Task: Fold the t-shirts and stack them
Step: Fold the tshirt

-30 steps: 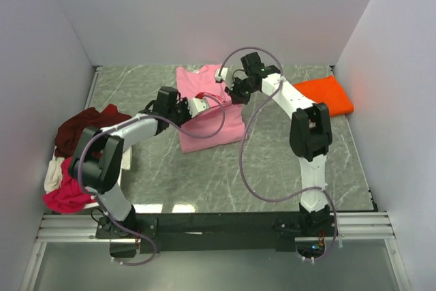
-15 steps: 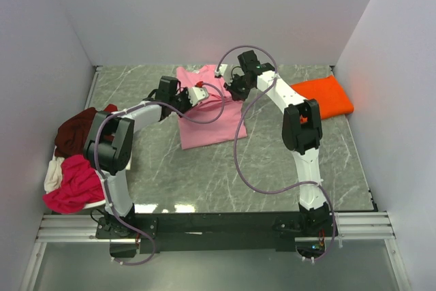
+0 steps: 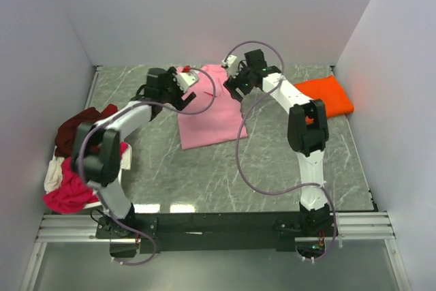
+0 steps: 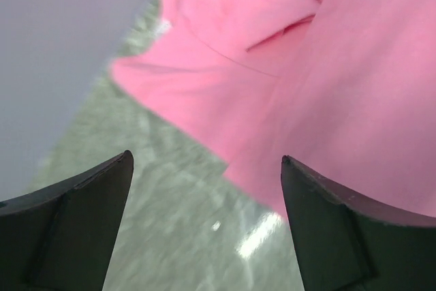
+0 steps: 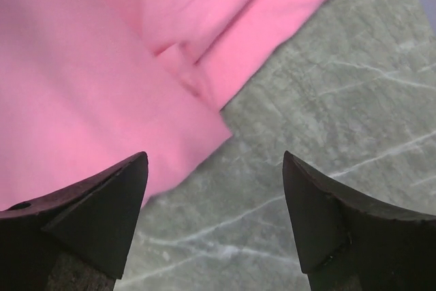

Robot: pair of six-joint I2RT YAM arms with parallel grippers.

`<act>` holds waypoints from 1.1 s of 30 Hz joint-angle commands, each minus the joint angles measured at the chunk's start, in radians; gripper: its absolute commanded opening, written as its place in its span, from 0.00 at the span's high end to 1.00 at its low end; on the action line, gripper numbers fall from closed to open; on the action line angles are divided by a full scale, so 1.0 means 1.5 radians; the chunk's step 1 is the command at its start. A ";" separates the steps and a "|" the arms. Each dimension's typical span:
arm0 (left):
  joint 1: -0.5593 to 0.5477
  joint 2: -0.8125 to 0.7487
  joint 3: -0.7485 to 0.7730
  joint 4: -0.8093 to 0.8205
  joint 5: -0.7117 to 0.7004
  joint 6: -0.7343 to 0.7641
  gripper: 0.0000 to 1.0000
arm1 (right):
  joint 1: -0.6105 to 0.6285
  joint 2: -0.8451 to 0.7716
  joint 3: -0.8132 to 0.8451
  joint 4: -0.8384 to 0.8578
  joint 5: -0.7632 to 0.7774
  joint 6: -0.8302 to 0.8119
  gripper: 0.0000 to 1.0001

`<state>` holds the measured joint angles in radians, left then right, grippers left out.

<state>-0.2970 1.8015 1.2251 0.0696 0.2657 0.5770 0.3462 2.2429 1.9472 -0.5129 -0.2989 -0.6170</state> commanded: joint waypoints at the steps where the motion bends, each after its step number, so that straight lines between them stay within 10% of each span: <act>1: 0.007 -0.195 -0.086 0.015 0.062 0.067 0.06 | -0.039 -0.131 -0.057 0.047 -0.161 -0.068 0.14; 7: -0.082 -0.336 -0.290 -0.081 0.123 0.221 0.10 | -0.018 -0.329 -0.418 -0.059 -0.271 -0.547 0.12; 27: -0.125 -0.114 -0.302 -0.015 0.016 0.244 0.21 | 0.093 -0.283 -0.546 0.164 -0.026 -0.481 0.20; 30: -0.118 -0.109 -0.306 0.002 0.006 0.238 0.30 | 0.100 -0.271 -0.539 0.164 -0.018 -0.484 0.26; 33: -0.116 -0.110 -0.319 0.014 0.003 0.232 0.60 | 0.102 -0.256 -0.522 0.153 -0.014 -0.476 0.37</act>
<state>-0.4793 1.6264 0.7639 0.0631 0.2935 0.9234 0.4870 1.8366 1.1183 -0.2913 -0.3393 -1.3441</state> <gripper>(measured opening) 0.475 0.662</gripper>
